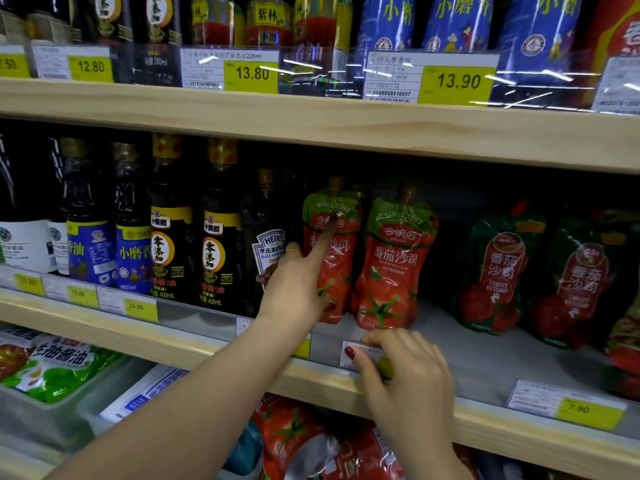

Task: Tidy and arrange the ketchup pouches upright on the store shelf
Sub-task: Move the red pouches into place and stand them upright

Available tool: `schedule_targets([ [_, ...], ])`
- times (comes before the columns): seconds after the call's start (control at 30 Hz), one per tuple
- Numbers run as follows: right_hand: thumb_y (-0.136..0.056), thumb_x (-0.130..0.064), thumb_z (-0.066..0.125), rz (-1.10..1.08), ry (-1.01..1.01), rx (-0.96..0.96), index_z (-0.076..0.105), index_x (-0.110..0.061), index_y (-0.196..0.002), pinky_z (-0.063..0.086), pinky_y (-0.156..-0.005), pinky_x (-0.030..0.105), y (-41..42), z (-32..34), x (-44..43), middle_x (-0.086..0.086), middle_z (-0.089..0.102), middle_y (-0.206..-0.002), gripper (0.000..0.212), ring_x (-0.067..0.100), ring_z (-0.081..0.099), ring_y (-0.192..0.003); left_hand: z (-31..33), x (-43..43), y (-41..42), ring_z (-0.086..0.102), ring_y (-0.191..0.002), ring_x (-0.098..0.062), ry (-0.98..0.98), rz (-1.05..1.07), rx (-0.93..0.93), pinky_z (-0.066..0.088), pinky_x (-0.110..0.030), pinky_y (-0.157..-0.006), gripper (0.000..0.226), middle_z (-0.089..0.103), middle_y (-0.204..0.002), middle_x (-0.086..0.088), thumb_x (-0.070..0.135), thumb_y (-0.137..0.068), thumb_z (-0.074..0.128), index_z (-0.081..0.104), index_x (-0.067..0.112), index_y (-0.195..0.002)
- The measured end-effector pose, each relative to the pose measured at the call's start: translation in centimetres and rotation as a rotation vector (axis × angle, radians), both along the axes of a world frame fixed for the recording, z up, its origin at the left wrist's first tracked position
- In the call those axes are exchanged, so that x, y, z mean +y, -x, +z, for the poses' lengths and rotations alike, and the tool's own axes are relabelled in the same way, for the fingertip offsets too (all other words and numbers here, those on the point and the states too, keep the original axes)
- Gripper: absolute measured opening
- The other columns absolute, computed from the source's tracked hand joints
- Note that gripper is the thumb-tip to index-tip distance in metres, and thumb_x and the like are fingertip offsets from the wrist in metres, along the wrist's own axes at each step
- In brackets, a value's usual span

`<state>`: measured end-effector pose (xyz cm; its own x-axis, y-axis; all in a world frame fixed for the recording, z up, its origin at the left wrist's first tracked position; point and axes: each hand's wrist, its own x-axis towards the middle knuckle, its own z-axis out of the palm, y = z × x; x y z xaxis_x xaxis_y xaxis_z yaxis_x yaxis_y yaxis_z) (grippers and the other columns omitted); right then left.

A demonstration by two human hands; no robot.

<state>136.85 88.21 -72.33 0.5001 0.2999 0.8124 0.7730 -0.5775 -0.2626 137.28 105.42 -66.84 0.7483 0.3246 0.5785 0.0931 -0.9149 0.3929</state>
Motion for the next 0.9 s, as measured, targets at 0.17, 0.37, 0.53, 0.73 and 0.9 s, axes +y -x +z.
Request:
schedule_targets([
  [0.17,-0.074,-0.027,0.075,0.006,-0.01,0.021,0.06,-0.026,-0.076,0.034,-0.063,0.024,0.3,0.2,0.0,-0.012,0.059,-0.07,0.015,0.011,0.053,-0.066,0.0,-0.2,0.3,0.056,-0.096,-0.032,-0.006,0.021,0.016,0.055,-0.041,-0.072,0.114,0.041,-0.121,-0.015,0.016,-0.072,0.074,-0.011,0.055,-0.136],
  [0.37,-0.074,-0.026,0.074,0.052,-0.033,0.089,0.063,-0.023,-0.078,0.043,-0.065,0.027,0.5,0.7,-0.5,-0.01,0.062,-0.073,0.012,0.011,0.055,-0.07,0.6,-0.7,2.0,0.058,-0.09,-0.033,-0.037,0.056,0.097,0.054,-0.043,-0.07,0.098,0.045,-0.117,-0.012,0.03,-0.075,0.07,-0.001,0.05,-0.139],
  [0.53,-0.075,-0.018,0.073,0.148,-0.096,0.138,0.067,-0.018,-0.086,0.051,-0.072,0.035,1.0,0.9,-1.0,-0.005,0.065,-0.084,0.013,0.013,0.059,-0.081,0.5,-0.8,4.8,0.06,-0.098,-0.018,0.072,-0.244,0.068,0.052,-0.03,-0.083,0.052,0.058,-0.108,-0.004,0.024,-0.078,0.069,0.051,0.023,-0.127],
  [0.73,-0.078,-0.018,0.069,0.29,-0.131,0.068,0.066,-0.015,-0.091,0.048,-0.079,0.026,2.6,0.8,-1.1,-0.004,0.066,-0.092,0.013,0.012,0.059,-0.091,-0.4,-0.4,7.5,0.06,-0.093,-0.006,0.061,-0.317,-0.017,0.045,-0.014,-0.085,0.027,0.067,-0.1,0.004,0.02,-0.076,0.074,0.07,0.019,-0.102],
  [0.9,-0.08,-0.023,0.067,0.497,0.028,0.121,0.067,-0.017,-0.095,0.047,-0.081,0.02,4.7,-1.3,-0.7,-0.005,0.067,-0.095,0.016,0.009,0.06,-0.093,-0.3,0.9,8.1,0.057,-0.078,0.001,0.11,-0.256,-0.018,0.045,-0.016,-0.074,0.021,0.06,-0.079,0.021,0.015,-0.071,0.079,0.073,0.026,-0.087],
])
